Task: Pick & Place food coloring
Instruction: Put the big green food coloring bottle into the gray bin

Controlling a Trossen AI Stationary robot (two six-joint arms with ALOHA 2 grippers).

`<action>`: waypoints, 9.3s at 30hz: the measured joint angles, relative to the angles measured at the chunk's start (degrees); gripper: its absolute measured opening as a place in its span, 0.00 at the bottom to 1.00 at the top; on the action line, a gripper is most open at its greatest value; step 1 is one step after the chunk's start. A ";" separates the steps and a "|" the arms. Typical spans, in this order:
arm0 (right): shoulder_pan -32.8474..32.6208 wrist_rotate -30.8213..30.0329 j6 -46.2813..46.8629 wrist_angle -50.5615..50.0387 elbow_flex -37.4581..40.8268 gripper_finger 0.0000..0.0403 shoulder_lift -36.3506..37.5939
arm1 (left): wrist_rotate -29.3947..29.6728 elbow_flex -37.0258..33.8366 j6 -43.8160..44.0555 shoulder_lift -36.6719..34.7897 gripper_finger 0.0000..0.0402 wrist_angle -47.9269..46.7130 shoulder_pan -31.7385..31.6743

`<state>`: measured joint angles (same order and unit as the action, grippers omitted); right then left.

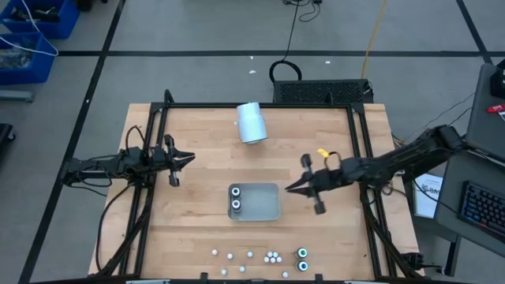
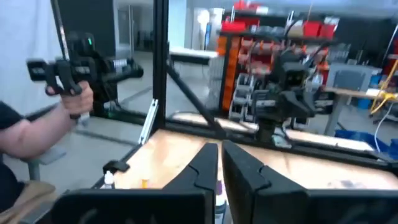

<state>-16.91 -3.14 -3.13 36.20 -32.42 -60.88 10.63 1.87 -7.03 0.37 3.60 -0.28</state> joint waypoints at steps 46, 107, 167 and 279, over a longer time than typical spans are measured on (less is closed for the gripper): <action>7.70 1.96 2.52 -5.28 31.42 0.00 42.14 | -0.07 0.00 -1.35 0.01 0.13 -1.80 0.00; 7.05 -2.82 -2.08 -4.71 31.58 0.00 42.07 | -11.33 71.63 -2.80 97.15 0.13 4.16 16.07; 7.06 -2.82 -2.08 -5.19 31.60 0.00 41.35 | -28.09 98.51 -9.87 134.12 0.60 8.57 19.53; -15.30 -8.00 -4.84 -26.81 4.46 0.00 13.84 | 10.42 -1.20 -6.05 0.36 0.06 0.83 19.31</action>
<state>-32.21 -11.14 -7.98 9.39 -27.96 -47.04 21.06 0.67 -13.08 0.73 4.43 19.03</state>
